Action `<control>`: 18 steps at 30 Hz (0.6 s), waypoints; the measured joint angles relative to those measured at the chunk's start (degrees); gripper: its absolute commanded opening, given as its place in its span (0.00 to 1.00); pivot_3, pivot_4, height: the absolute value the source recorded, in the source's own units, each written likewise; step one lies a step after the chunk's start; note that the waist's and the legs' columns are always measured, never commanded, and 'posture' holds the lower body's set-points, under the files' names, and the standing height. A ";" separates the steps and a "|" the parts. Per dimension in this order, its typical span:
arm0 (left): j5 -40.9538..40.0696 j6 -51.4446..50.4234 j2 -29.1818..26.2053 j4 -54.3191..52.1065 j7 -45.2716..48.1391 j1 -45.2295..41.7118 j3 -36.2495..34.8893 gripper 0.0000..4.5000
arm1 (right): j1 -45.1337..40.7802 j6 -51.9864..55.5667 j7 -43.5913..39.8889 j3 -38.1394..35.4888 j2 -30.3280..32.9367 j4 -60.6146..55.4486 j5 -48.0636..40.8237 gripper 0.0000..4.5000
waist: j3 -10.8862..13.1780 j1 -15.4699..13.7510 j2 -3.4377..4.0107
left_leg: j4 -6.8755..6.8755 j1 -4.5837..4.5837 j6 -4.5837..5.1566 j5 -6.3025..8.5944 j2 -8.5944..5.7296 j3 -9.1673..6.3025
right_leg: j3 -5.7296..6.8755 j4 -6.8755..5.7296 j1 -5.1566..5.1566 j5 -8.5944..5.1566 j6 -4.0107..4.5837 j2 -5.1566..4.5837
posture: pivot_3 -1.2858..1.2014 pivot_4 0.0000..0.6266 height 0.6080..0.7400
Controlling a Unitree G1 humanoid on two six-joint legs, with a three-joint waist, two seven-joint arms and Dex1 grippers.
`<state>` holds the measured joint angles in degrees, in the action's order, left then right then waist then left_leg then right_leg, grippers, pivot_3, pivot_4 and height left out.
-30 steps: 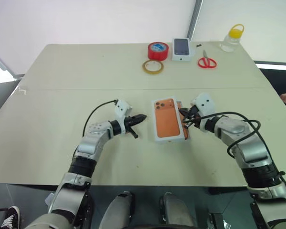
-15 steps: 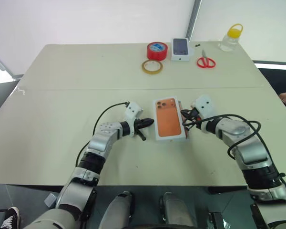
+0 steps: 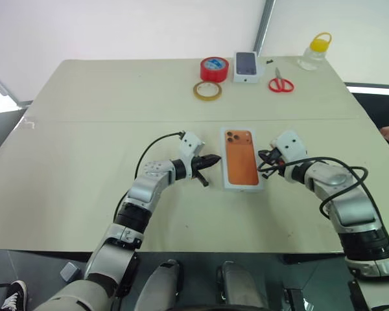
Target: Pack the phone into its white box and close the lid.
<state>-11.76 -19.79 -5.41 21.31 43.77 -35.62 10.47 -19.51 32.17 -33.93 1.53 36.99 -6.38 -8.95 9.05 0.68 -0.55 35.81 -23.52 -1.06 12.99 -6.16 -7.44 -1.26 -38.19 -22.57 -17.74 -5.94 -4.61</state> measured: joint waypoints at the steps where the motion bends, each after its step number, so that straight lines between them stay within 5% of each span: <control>1: 0.00 0.00 0.04 -0.03 0.00 0.11 0.00 0.00 | 0.01 0.00 -0.02 0.02 -0.01 0.00 0.12 0.01 | 0.00 0.00 0.00 | 0.00 0.00 0.00 0.00 0.00 0.00 | 0.00 0.00 0.00 0.00 0.00 0.00 | 0.52 0.24 1.00; 18: 0.78 1.19 1.17 1.84 -3.35 0.33 -1.01 0.00 | -1.39 -0.13 -0.07 0.46 -1.92 1.37 2.08 0.01 | 0.00 0.08 0.00 | 0.07 0.00 -0.01 -0.01 0.01 0.00 | 0.00 -0.03 0.01 0.00 0.00 0.02 | 0.52 0.24 1.00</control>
<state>-10.98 -18.60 -4.24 23.15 40.43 -35.29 9.46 -20.90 32.04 -33.99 1.98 35.07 -5.01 -6.86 9.05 0.76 -0.55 35.88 -23.51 -1.07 12.98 -6.15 -7.44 -1.26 -38.22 -22.56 -17.74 -5.94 -4.59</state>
